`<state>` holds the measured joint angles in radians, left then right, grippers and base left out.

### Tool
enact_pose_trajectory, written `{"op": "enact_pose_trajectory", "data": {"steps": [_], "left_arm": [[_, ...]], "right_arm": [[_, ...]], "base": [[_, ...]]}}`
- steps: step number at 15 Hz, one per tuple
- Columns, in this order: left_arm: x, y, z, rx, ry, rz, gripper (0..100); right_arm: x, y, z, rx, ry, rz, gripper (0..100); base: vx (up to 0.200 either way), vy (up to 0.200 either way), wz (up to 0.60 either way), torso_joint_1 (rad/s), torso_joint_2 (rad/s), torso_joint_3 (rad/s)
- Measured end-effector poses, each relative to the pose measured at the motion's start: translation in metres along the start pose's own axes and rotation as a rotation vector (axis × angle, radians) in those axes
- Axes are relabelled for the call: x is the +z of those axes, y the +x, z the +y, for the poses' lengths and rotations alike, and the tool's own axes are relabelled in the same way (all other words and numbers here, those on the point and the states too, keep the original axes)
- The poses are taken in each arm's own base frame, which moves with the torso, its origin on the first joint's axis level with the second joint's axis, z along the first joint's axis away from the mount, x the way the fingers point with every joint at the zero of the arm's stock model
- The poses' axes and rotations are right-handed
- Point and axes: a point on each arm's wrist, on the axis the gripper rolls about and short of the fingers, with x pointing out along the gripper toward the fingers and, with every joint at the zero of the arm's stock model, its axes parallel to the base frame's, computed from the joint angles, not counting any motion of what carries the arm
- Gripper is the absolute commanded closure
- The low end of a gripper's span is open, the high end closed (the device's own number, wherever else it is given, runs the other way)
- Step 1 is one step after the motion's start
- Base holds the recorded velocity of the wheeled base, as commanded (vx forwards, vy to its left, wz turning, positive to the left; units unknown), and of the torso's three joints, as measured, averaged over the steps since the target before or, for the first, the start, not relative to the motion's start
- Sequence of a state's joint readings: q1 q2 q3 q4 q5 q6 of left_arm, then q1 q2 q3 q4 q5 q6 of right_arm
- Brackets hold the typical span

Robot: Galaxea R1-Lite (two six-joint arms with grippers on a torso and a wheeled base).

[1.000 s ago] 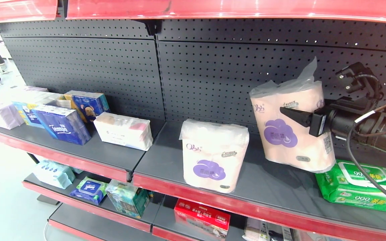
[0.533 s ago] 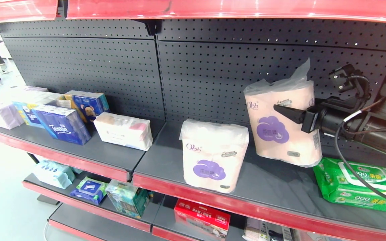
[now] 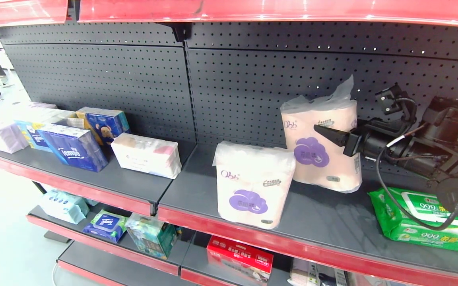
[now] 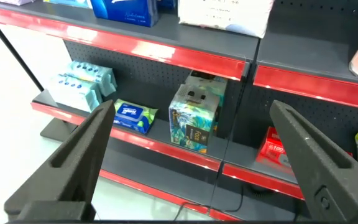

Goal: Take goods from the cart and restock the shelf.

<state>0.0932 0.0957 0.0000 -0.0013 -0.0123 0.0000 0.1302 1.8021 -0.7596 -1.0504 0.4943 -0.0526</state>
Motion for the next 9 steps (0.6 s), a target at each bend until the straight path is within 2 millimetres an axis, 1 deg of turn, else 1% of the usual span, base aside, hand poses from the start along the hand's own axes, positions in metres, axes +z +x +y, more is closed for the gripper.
{"op": "enact_pose_trajectory", "data": {"steps": [3,5,7,9], "left_arm": [[0.0,0.0,0.0,0.0,0.0,0.0,0],[0.0,0.0,0.0,0.0,0.0,0.0,0],[0.0,0.0,0.0,0.0,0.0,0.0,0],[0.0,0.0,0.0,0.0,0.0,0.001,0]], "right_arm": [[-0.006,0.008,-0.002,0.058,-0.003,-0.014,100],[-0.008,0.012,-0.004,0.128,-0.015,-0.034,100],[-0.011,0.018,-0.008,0.138,-0.031,-0.062,100],[-0.018,0.025,-0.012,0.138,-0.031,-0.061,100]], "base": [[0.0,0.0,0.0,0.0,0.0,0.0],[0.0,0.0,0.0,0.0,0.0,0.0],[0.0,0.0,0.0,0.0,0.0,0.0],[0.0,0.0,0.0,0.0,0.0,0.0]]}}
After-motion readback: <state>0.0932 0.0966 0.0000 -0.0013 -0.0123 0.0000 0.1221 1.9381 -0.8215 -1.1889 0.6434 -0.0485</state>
